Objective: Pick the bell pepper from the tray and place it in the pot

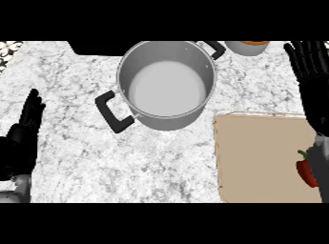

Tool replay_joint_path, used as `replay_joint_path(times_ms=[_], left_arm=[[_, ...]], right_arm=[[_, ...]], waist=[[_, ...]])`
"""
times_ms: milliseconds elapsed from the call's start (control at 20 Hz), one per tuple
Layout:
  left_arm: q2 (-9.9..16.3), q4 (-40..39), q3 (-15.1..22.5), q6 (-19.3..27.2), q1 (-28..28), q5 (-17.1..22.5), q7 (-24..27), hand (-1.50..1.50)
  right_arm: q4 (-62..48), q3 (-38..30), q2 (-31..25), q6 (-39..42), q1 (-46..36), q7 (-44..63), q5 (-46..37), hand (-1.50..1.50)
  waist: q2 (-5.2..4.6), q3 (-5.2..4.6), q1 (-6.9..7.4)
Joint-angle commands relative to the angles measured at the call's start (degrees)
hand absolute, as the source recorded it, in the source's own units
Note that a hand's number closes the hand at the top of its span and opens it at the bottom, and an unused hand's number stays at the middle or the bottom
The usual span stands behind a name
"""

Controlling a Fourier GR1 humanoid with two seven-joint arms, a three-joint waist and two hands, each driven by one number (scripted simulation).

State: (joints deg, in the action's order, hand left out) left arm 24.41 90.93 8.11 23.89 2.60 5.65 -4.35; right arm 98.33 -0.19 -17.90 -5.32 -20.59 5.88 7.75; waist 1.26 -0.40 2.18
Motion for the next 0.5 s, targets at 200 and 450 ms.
replay_joint_path(times_ms=[200,450], left_arm=[[6.4,-4.9,-2.1,-3.4,-3.4,-2.2,-4.5,0.0],[5.0,-8.3,-3.0,-3.4,-5.1,0.7,-9.3,0.0]], right_arm=[[-5.8,-0.2,-4.7,-1.6,10.5,0.9,-9.4,1.5],[-4.6,-7.5,-9.4,-22.8,16.3,-2.4,-30.6,-1.5]], waist=[[-1.56,0.45,-2.31],[-1.27,0.41,-6.23]])
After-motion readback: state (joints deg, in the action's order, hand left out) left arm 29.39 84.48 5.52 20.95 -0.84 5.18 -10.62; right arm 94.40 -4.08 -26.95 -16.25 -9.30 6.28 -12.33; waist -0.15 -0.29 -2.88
